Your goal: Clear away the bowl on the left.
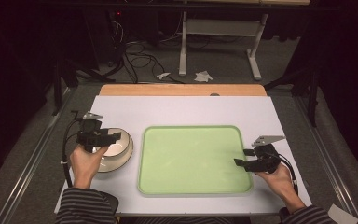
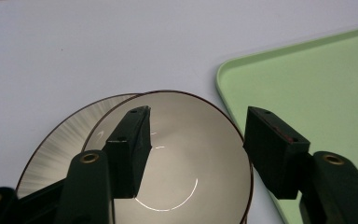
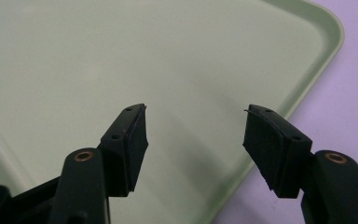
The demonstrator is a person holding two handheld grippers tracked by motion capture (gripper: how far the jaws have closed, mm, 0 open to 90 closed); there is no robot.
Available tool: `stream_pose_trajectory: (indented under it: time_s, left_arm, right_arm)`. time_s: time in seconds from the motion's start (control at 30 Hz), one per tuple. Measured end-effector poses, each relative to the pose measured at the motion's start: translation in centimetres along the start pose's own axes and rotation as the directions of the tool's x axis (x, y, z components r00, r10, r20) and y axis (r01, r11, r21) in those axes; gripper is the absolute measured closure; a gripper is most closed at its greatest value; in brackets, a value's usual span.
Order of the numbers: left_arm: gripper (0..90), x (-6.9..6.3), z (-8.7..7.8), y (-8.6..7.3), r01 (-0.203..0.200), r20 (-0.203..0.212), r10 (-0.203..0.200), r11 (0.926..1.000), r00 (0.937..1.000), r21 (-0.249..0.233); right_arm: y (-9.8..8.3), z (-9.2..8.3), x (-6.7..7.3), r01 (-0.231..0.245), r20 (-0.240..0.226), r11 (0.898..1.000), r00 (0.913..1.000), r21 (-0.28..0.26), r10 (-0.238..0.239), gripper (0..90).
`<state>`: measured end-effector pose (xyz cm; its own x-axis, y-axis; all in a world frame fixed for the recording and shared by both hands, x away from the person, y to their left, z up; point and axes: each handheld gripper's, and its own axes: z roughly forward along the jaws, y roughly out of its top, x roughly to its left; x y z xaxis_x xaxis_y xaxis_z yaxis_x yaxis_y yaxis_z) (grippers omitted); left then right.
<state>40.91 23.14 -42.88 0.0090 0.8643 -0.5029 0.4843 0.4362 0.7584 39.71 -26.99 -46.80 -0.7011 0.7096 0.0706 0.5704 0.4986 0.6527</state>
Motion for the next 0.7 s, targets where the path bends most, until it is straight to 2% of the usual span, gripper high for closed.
stream_pose_trajectory:
  time_s: [0.1, 0.23, 0.3, 0.43, 0.7]
  left_arm:
    - [41.1, 0.4, 0.0, 0.1, -0.003, -0.015, 0.003, 1.0000, 0.9999, -0.007]
    - [40.3, 1.0, -0.1, 0.3, 0.013, -0.035, -0.013, 0.9999, 0.9993, -0.012]
    - [39.4, 1.2, 0.0, 0.2, -0.001, -0.051, 0.001, 1.0000, 0.9987, -0.004]
    - [38.2, 1.6, 0.2, 0.3, 0.002, -0.070, -0.003, 1.0000, 0.9975, -0.010]
    - [37.0, 2.9, 0.2, 0.5, 0.029, -0.107, -0.031, 0.9994, 0.9938, -0.021]
  right_arm:
    - [0.0, 0.0, 0.0, 0.001, -0.006, 1.000, 1.0000, 0.004, -0.001, 41.2]
    - [0.0, 0.0, 0.0, 0.000, 0.000, 1.000, 1.0000, 0.001, 0.000, 41.3]
    - [0.0, 0.0, 0.0, 0.001, -0.006, 1.000, 1.0000, 0.000, -0.001, 41.3]
    - [0.0, 0.0, 0.0, 0.001, 0.002, 1.000, 1.0000, 0.003, -0.001, 41.3]
    - [0.0, 0.0, 0.1, -0.001, 0.000, 1.000, 1.0000, 0.005, 0.001, 41.3]
